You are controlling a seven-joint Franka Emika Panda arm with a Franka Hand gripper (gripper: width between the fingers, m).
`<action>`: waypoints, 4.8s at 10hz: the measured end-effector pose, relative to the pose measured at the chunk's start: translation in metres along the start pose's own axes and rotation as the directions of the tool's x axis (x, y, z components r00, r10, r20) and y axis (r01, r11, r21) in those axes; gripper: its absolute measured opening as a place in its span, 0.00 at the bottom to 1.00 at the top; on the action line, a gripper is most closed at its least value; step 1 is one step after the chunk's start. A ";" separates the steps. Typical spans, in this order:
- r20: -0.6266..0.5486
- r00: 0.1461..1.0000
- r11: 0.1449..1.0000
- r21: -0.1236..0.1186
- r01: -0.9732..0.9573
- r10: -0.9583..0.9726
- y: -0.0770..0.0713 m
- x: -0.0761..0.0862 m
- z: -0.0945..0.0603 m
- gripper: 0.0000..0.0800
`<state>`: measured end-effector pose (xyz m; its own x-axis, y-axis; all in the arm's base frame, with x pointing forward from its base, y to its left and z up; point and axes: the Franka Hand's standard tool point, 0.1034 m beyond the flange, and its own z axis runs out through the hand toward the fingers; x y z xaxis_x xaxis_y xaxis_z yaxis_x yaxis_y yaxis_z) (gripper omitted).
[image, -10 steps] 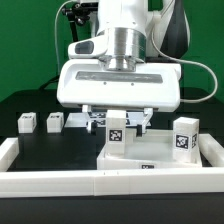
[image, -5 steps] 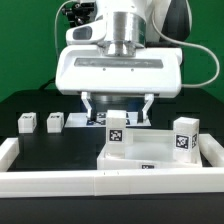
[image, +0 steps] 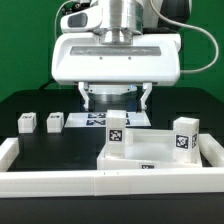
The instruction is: Assemble square table
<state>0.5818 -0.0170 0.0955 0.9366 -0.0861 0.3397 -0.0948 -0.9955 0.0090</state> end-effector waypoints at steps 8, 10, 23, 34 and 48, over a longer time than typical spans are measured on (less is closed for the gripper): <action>0.374 0.927 0.999 0.030 -0.017 0.005 0.004 0.008 0.013 0.81; 0.374 0.927 0.999 0.030 -0.018 0.005 0.004 0.008 0.013 0.47; 0.288 0.661 0.719 -0.208 -0.664 0.693 -0.008 0.008 0.014 0.36; 0.303 0.693 0.754 -0.183 -0.631 0.654 -0.016 0.009 0.014 0.80; 0.331 0.934 0.990 0.092 0.108 -0.133 -0.020 0.009 0.015 0.65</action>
Offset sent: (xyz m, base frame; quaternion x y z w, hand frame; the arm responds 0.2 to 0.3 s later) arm 0.0176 -0.0150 -0.0036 -0.0072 -0.1865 -0.0345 0.9818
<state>0.5972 0.0015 0.0839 0.9993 0.0382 0.0050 0.0384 -0.9984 -0.0413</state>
